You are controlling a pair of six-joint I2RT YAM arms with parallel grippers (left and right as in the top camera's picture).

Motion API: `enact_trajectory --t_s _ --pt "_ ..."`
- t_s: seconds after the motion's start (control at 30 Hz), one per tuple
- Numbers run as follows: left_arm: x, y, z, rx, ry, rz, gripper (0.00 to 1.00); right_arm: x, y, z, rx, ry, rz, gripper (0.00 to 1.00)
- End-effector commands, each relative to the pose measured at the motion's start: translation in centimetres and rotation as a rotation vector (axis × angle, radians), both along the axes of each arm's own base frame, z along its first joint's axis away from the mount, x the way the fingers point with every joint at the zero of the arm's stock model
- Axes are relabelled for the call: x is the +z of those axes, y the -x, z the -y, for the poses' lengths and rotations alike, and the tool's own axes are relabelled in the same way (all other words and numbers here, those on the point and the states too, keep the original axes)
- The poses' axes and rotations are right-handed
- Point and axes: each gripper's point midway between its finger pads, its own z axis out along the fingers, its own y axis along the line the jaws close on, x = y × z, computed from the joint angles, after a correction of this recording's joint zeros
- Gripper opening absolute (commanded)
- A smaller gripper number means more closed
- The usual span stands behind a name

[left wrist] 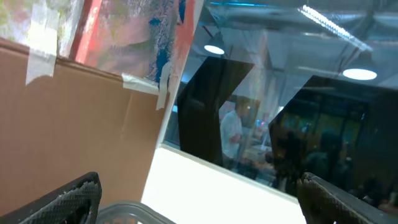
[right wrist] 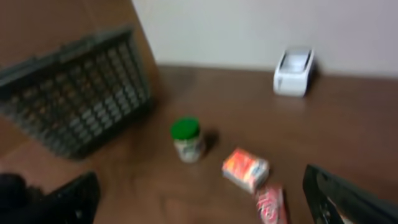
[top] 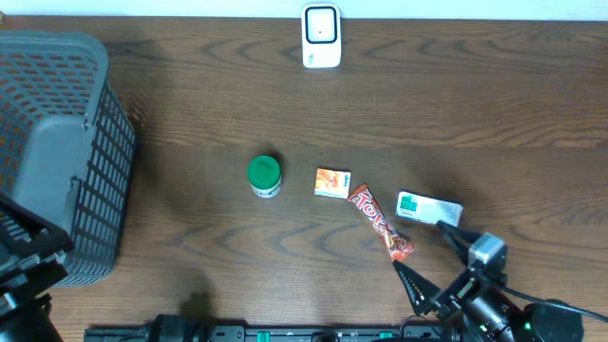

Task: Scan the item barcode
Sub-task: 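Withdraw the left arm back to the basket side, then reach the right gripper down to the TOP bar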

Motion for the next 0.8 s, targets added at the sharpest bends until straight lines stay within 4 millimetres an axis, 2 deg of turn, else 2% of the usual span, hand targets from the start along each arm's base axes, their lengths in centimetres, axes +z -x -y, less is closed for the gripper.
enact_trajectory --t_s 0.0,0.23,0.4,0.43,0.67,0.77 --pt "-0.7 0.7 -0.2 -0.016 0.054 0.037 0.98 0.2 -0.5 0.4 -0.027 0.028 0.014 0.99" --pt "-2.3 1.2 -0.2 -0.033 0.087 0.054 0.98 2.2 -3.7 3.9 -0.264 0.102 -0.016 0.99" --pt "-3.2 2.1 -0.3 -0.033 0.088 0.069 0.98 4.5 -7.8 6.4 -0.398 0.21 -0.067 0.99" --pt "-3.3 2.5 -0.3 -0.034 0.088 0.078 0.98 6.5 -10.0 6.4 -0.399 0.225 -0.06 0.99" --pt "-3.7 2.9 -0.4 -0.033 0.088 0.073 0.98 18.1 -17.7 6.6 -0.447 0.143 0.143 0.99" --pt "-3.9 2.7 -0.4 -0.032 0.087 0.063 0.98 19.8 -20.6 7.2 -0.491 0.174 0.121 0.99"
